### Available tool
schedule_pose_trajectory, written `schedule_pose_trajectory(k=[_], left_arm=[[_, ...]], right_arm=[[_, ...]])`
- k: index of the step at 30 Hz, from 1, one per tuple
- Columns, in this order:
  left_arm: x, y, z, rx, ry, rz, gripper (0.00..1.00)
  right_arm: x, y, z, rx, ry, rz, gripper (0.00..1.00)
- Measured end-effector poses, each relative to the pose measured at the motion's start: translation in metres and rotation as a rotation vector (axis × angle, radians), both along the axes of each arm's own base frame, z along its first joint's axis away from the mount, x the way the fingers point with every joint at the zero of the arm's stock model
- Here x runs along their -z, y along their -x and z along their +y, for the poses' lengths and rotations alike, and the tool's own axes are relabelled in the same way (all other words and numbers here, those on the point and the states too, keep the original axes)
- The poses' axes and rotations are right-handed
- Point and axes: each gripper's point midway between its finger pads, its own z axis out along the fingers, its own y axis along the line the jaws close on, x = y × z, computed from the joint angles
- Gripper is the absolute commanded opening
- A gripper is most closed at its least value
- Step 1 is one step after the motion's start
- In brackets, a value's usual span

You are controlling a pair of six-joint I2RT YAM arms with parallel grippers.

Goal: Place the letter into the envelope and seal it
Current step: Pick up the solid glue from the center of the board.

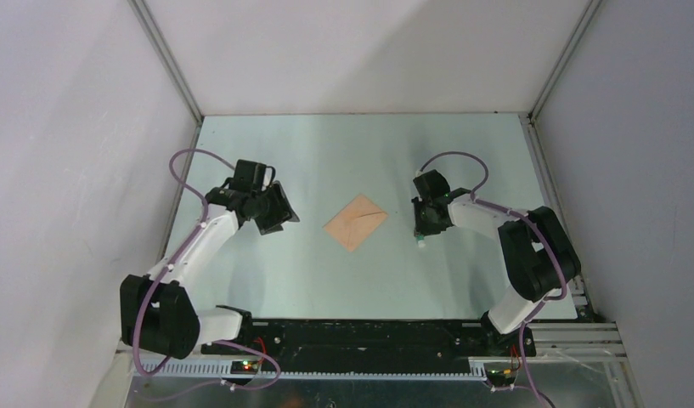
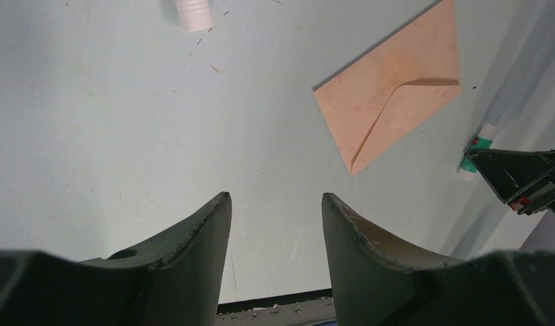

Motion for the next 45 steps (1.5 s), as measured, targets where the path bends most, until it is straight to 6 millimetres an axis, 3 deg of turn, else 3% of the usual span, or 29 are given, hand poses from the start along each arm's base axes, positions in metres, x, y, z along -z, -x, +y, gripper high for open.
schedule_pose_trajectory(k=[1, 2, 8, 12, 17, 20, 24, 31, 35, 38, 45], left_arm=[[0.0, 0.0, 0.001, -0.002, 0.0, 0.0, 0.58], [0.0, 0.0, 0.001, -0.004, -0.001, 0.0, 0.57], [-0.001, 0.0, 0.0, 0.002, 0.011, 0.003, 0.58], [-0.009, 0.001, -0.009, 0.036, 0.059, -0.019, 0.7], [-0.042, -0.004, -0.03, 0.112, 0.179, -0.144, 0.86], [-0.061, -0.002, -0.046, 0.178, 0.251, -0.223, 0.87], [-0.072, 0.008, -0.075, 0.299, 0.335, -0.274, 0.86], [-0.098, 0.044, -0.132, 0.52, 0.528, -0.375, 0.86], [-0.119, 0.056, -0.139, 0.562, 0.626, -0.467, 0.85], [-0.143, 0.062, -0.143, 0.597, 0.688, -0.548, 0.85], [-0.184, 0.094, -0.161, 0.757, 0.794, -0.678, 0.84]], right_arm=[[0.0, 0.0, 0.0, 0.0, -0.001, -0.001, 0.02], [0.0, 0.0, 0.0, 0.0, -0.001, -0.001, 0.0], [-0.001, 0.0, 0.004, -0.012, -0.022, 0.003, 0.0], [-0.01, 0.006, 0.017, -0.049, -0.092, 0.012, 0.0], [-0.061, 0.009, 0.044, -0.093, -0.27, -0.072, 0.0], [-0.097, 0.011, 0.064, -0.103, -0.399, -0.132, 0.0], [-0.132, 0.022, 0.094, -0.128, -0.576, -0.188, 0.0], [-0.201, 0.055, 0.132, -0.215, -0.891, -0.304, 0.0], [-0.256, 0.067, 0.14, -0.263, -1.035, -0.415, 0.0], [-0.282, 0.072, 0.14, -0.26, -1.107, -0.459, 0.0], [-0.308, 0.069, 0.137, -0.187, -1.2, -0.485, 0.0]])
